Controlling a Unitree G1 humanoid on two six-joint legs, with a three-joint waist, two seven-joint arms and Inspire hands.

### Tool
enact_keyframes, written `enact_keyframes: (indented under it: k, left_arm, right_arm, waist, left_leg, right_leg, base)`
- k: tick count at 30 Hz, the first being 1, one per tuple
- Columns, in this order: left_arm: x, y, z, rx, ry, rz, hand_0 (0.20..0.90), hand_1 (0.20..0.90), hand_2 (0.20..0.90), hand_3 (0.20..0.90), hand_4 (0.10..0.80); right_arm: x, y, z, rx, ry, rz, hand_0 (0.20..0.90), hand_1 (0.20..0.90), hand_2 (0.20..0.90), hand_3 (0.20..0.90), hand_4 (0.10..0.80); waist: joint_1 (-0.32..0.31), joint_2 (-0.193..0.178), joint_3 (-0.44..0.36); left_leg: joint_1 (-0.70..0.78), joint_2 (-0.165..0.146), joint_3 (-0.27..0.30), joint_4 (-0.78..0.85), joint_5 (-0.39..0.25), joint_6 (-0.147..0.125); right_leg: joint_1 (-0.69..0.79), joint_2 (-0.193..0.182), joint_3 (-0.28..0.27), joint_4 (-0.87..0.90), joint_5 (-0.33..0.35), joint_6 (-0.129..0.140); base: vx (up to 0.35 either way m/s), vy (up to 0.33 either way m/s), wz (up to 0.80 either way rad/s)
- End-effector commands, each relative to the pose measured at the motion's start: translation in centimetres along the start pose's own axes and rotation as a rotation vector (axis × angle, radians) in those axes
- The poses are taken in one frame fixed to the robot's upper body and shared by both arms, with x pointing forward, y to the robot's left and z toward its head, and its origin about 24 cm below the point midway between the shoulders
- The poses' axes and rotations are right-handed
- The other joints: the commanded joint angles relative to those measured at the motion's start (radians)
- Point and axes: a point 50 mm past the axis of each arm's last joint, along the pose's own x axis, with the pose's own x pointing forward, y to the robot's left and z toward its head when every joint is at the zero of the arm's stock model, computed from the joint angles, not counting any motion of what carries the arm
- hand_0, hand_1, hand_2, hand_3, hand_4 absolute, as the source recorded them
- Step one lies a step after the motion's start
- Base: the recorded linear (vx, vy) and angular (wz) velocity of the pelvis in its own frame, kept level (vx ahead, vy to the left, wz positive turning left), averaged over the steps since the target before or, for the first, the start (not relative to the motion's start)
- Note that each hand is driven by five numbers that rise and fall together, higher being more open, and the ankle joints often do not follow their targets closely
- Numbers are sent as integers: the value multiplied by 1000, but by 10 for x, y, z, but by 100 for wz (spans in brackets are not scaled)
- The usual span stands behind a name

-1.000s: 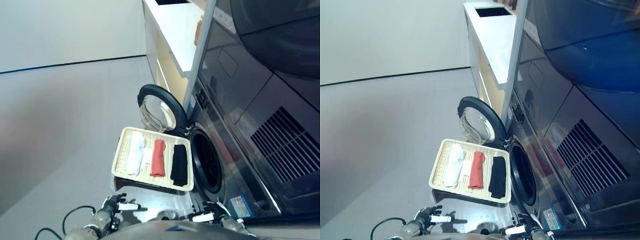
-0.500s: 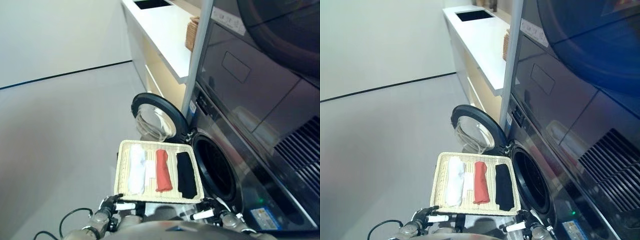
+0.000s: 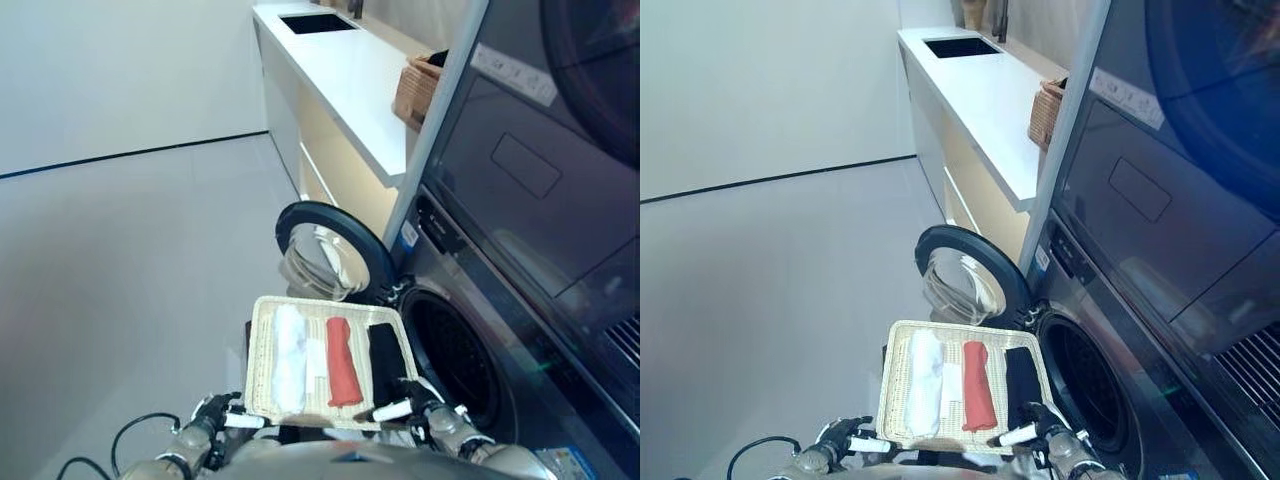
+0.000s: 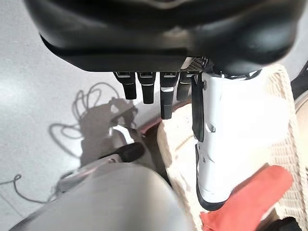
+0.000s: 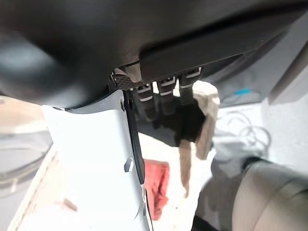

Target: Pick up the clothes and place them into the washing machine

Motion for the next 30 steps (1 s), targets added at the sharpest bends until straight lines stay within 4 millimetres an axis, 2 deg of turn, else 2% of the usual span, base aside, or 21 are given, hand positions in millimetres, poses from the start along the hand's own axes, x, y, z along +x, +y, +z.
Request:
enact_keyframes:
  k: [1, 2, 8, 12, 13, 14, 15, 16, 17, 19, 20, 23, 26, 30]
  left_arm:
    - [1, 20, 8, -25, -9, 69, 900, 900, 900, 900, 800]
    - [0, 19, 4, -51, -3, 76, 900, 900, 900, 900, 800]
    - [0, -5, 0, -10, 1, -9, 900, 900, 900, 900, 800]
    - [2, -10, 17, 10, -65, -24, 900, 900, 900, 900, 800]
    - [2, -10, 17, 10, -66, -24, 900, 900, 900, 900, 800]
    - [4, -5, 34, -1, -121, 2, 900, 900, 900, 900, 800]
    - [4, -5, 35, -2, -122, 3, 900, 900, 900, 900, 800]
    - [4, -2, 43, -5, -150, 16, 900, 900, 900, 900, 800]
    - [5, 3, 63, -21, -208, 48, 900, 900, 900, 900, 800]
    - [5, 7, 77, -37, -255, 75, 900, 900, 900, 900, 800]
    - [5, 7, 77, -37, -256, 75, 900, 900, 900, 900, 800]
    - [3, 12, 96, -70, -326, 110, 900, 900, 900, 900, 800]
    - [2, 15, 109, -90, -362, 123, 900, 900, 900, 900, 800]
    - [0, 19, 120, -116, -392, 135, 900, 900, 900, 900, 800]
  right_arm:
    - [2, -32, 12, -58, -38, -110, 900, 900, 900, 900, 800]
    - [2, -34, 7, -74, -21, -118, 900, 900, 900, 900, 800]
    - [0, -40, -9, -161, 40, -132, 900, 900, 900, 900, 800]
    - [2, -65, 12, -249, 11, -205, 900, 900, 900, 900, 800]
    - [2, -65, 12, -250, 11, -206, 900, 900, 900, 900, 800]
    - [2, -89, 40, -304, -48, -282, 900, 900, 900, 900, 800]
    - [2, -90, 41, -304, -49, -283, 900, 900, 900, 900, 800]
    - [2, -100, 54, -331, -71, -322, 900, 900, 900, 900, 800]
    - [-2, -121, 83, -391, -126, -407, 900, 900, 900, 900, 800]
    - [-7, -137, 105, -452, -160, -480, 900, 900, 900, 900, 800]
    - [-7, -137, 105, -453, -161, -481, 900, 900, 900, 900, 800]
    - [-19, -162, 140, -617, -219, -614, 900, 900, 900, 900, 800]
    - [-30, -179, 164, -690, -245, -694, 900, 900, 900, 900, 800]
    - [-39, -193, 177, -713, -262, -762, 900, 900, 900, 900, 800]
  waist:
    - [17, -16, 16]
    - [29, -27, 1]
    - [42, -30, -28]
    - [48, -23, 7]
    - [48, -23, 7]
    - [48, -12, 58]
    - [48, -12, 57]
    - [47, -6, 80]
    - [47, 9, 129]
    - [48, 23, 158]
    - [48, 22, 157]
    - [50, 41, 213]
    - [53, 50, 243]
    - [56, 57, 260]
  left_leg:
    - [-10, 28, -20, 153, -119, -115]
    - [-1, 28, -17, 124, -114, -120]
    - [8, 32, -41, 73, -107, -131]
    - [-41, 25, -42, 86, -104, -133]
    - [-44, 25, -42, 87, -105, -133]
    - [-113, 16, -42, 114, -96, -134]
    - [-117, 16, -42, 117, -97, -134]
    - [-155, 16, -42, 134, -93, -135]
    - [-224, 14, -45, 162, -78, -134]
    - [-275, 8, -43, 175, -65, -133]
    - [-277, 8, -43, 176, -65, -133]
    - [-347, 2, -34, 198, -49, -134]
    - [-392, 0, -32, 215, -47, -138]
    - [-428, -1, -34, 232, -45, -143]
  right_leg:
    - [74, -15, -14, -234, 281, 26]
    - [92, -28, -63, -271, 295, 33]
    - [152, -17, -103, -368, 298, 40]
    - [124, -19, -91, -371, 301, 40]
    - [122, -20, -91, -370, 301, 40]
    - [62, -27, -84, -355, 310, 39]
    - [58, -27, -84, -353, 310, 39]
    - [16, -30, -78, -339, 314, 36]
    - [-64, -35, -65, -296, 323, 29]
    - [-124, -36, -54, -264, 327, 23]
    - [-127, -36, -54, -262, 327, 23]
    - [-202, -35, -38, -223, 331, 19]
    - [-252, -35, -27, -198, 325, 16]
    - [-289, -37, -23, -176, 322, 14]
  base:
    - [135, -44, 29]
    - [171, -54, 44]
    - [114, -31, 40]
    - [-70, -18, -1]
    - [-314, -3, -4]
    - [-243, 2, -4]
    - [-359, 7, -13]
    - [-367, 31, -12]
    - [-443, 48, -7]
    - [-261, 54, -8]
    - [-112, 49, -7]
    - [-115, 77, -8]
    - [-64, 37, -13]
    - [-8, 5, 0]
